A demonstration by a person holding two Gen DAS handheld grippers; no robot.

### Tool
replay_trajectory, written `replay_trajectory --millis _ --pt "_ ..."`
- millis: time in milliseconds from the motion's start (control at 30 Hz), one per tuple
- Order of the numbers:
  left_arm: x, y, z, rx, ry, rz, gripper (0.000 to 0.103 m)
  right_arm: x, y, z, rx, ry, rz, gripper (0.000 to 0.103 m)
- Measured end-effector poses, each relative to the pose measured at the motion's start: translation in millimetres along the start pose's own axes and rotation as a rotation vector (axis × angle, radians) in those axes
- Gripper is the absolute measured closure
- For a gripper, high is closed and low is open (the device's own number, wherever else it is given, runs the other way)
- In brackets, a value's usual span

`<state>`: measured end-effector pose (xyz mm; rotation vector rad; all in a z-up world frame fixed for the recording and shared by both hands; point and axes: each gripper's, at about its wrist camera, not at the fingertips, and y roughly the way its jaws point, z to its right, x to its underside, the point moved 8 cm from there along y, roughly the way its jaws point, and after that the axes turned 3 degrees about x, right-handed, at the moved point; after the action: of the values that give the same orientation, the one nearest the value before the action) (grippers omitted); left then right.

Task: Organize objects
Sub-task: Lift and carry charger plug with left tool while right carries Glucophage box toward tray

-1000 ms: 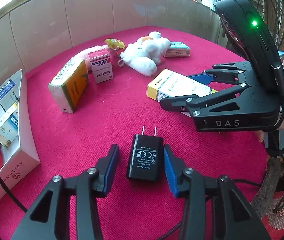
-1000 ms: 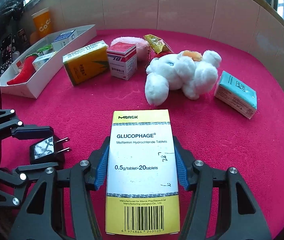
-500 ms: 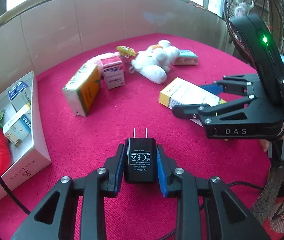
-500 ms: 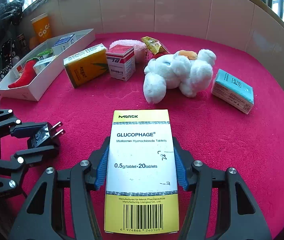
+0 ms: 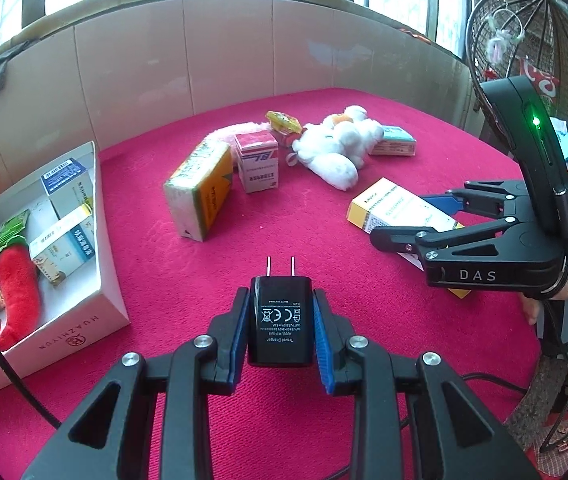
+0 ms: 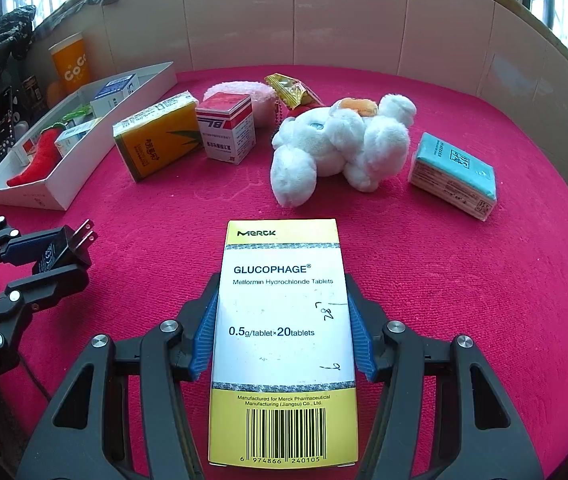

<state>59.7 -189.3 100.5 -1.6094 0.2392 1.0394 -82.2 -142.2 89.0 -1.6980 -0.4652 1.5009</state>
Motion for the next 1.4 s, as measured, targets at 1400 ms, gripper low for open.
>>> replay_trajectory --millis 1400 --pt "-17.6 -34.5 -8.3 -0.105 0.011 0.163 0.074 -8.1 -26.2 34.5 0.026 0.180 0.119 0.047"
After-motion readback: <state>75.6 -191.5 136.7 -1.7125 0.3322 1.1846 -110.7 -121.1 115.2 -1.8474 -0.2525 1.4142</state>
